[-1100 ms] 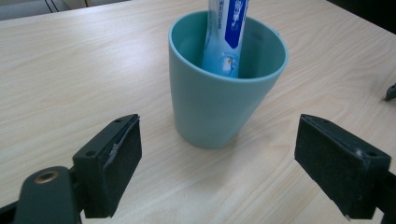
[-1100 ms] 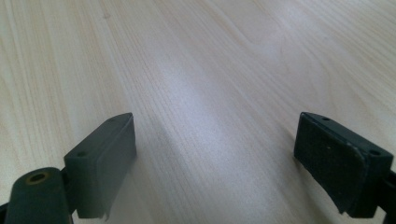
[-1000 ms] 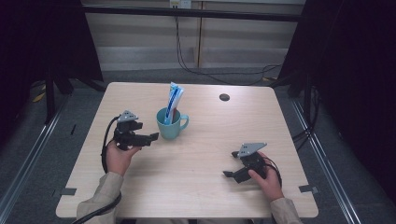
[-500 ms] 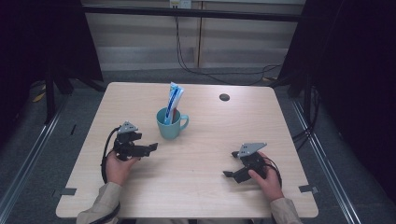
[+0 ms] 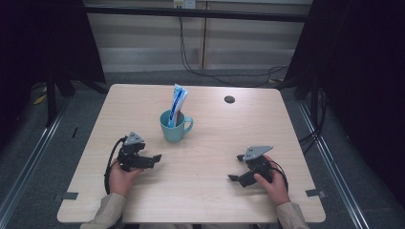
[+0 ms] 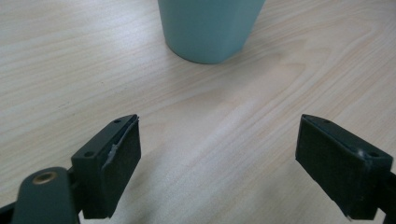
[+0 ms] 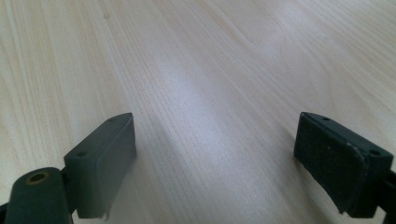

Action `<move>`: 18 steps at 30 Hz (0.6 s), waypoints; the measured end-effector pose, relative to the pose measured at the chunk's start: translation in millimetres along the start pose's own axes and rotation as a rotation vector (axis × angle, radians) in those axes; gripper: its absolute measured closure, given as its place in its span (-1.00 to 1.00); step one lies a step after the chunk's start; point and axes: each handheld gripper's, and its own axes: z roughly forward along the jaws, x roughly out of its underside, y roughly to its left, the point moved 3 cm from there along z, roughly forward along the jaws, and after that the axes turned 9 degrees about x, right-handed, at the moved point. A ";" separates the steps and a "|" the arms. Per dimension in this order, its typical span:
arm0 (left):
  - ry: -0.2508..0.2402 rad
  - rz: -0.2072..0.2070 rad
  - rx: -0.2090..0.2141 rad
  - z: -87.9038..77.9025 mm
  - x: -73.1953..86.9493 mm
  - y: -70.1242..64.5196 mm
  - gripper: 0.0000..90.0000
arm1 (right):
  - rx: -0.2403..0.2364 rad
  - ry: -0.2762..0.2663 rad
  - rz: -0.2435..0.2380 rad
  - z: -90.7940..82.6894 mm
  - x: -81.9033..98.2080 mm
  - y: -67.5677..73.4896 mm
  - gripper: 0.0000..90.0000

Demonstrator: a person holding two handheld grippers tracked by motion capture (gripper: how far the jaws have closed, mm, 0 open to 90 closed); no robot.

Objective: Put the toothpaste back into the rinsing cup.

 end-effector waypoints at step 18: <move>0.066 0.055 -0.026 6.4 14.5 -1.2 -0.73 | 0.000 0.000 0.000 0.0 0.0 0.0 -0.72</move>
